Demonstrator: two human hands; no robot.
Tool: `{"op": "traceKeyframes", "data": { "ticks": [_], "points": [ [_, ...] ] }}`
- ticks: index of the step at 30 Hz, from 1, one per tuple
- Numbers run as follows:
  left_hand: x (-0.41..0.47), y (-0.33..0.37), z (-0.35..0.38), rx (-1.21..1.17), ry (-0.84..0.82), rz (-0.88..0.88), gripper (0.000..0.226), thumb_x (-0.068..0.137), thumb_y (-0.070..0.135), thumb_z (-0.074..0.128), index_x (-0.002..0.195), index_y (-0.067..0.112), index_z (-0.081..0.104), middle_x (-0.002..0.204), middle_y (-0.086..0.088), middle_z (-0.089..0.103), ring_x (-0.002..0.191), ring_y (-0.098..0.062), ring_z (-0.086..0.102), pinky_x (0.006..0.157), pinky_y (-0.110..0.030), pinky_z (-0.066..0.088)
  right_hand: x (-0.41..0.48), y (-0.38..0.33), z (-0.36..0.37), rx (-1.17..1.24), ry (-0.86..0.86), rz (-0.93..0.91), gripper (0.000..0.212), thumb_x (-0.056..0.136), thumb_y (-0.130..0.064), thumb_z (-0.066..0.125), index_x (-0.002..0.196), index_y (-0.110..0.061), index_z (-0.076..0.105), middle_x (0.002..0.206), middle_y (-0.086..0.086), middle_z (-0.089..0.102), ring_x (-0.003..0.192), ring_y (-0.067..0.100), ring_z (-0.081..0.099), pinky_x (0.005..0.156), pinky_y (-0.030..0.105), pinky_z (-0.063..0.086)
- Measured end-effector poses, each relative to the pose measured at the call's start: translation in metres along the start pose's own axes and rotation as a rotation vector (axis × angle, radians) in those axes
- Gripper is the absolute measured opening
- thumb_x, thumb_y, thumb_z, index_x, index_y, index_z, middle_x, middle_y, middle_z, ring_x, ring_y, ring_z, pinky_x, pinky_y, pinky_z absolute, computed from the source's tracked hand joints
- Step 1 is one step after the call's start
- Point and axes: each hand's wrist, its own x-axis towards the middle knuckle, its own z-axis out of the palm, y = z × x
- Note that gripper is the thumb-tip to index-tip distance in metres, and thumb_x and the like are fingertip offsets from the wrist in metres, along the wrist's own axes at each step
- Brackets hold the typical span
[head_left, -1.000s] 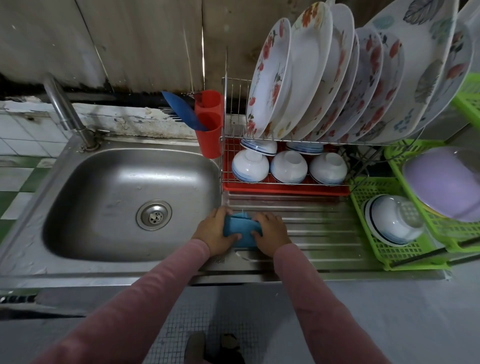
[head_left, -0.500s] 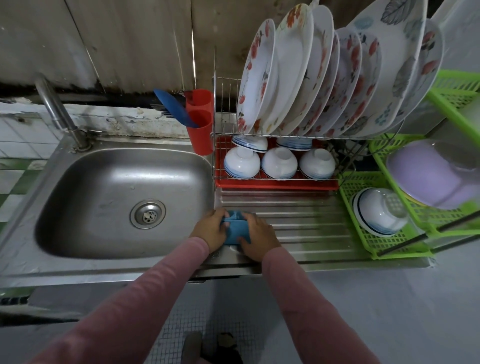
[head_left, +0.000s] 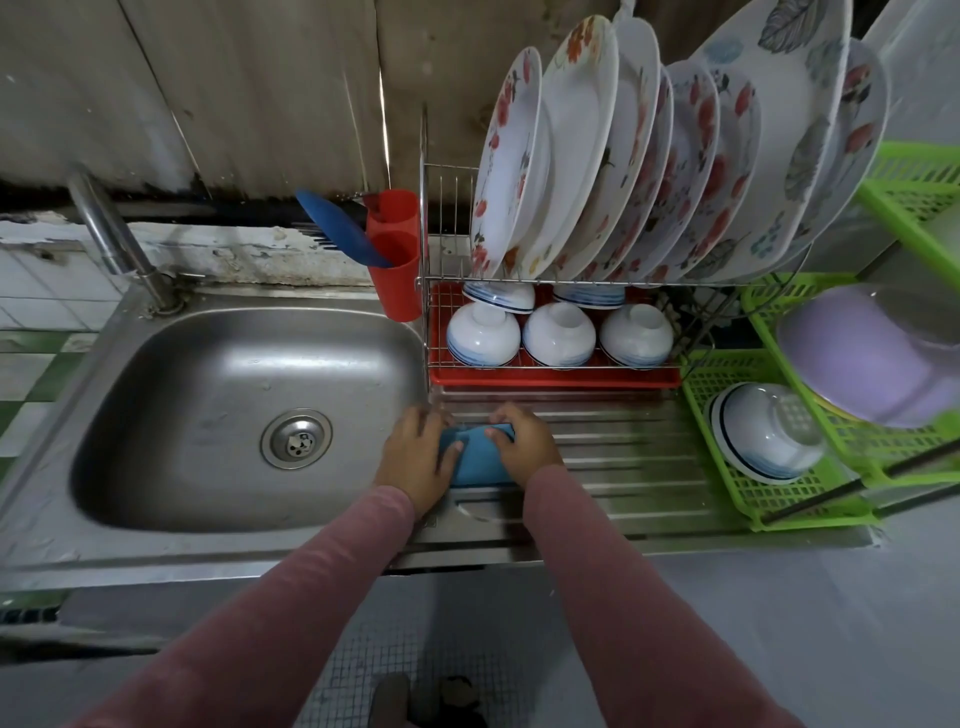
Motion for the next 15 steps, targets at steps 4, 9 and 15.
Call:
{"op": "traceKeyframes", "data": {
  "ticks": [4, 9, 15],
  "points": [
    [-0.008, -0.009, 0.004, 0.375, -0.254, 0.145, 0.085, 0.08, 0.058, -0.008, 0.152, 0.029, 0.028, 0.162, 0.004, 0.02, 0.15, -0.022, 0.013, 0.12, -0.043, 0.01, -0.005, 0.004, 0.009, -0.024, 0.14, -0.004, 0.03, 0.097, -0.019, 0.059, 0.125, -0.009, 0.061, 0.126, 0.013, 0.06, 0.118, 0.028, 0.054, 0.104, 0.036, 0.042],
    [-0.005, -0.01, 0.014, 0.418, -0.359, 0.066, 0.063, 0.098, 0.049, -0.001, 0.156, 0.023, -0.009, 0.165, 0.005, -0.008, 0.151, -0.017, -0.01, 0.121, -0.041, -0.005, -0.028, 0.012, 0.027, -0.449, -0.122, -0.268, 0.054, 0.108, -0.031, 0.027, 0.159, -0.015, 0.015, 0.167, -0.001, 0.01, 0.154, 0.017, 0.0, 0.122, 0.034, -0.006],
    [0.005, -0.011, 0.015, 0.451, -0.39, 0.049, 0.059, 0.105, 0.042, 0.015, 0.156, 0.025, -0.009, 0.164, 0.006, -0.01, 0.151, -0.02, -0.013, 0.12, -0.044, -0.006, -0.027, 0.02, 0.033, -0.519, -0.23, -0.179, 0.057, 0.109, -0.037, 0.019, 0.16, -0.02, 0.002, 0.168, -0.005, -0.001, 0.154, 0.014, -0.008, 0.123, 0.041, -0.004]
  ]
}}
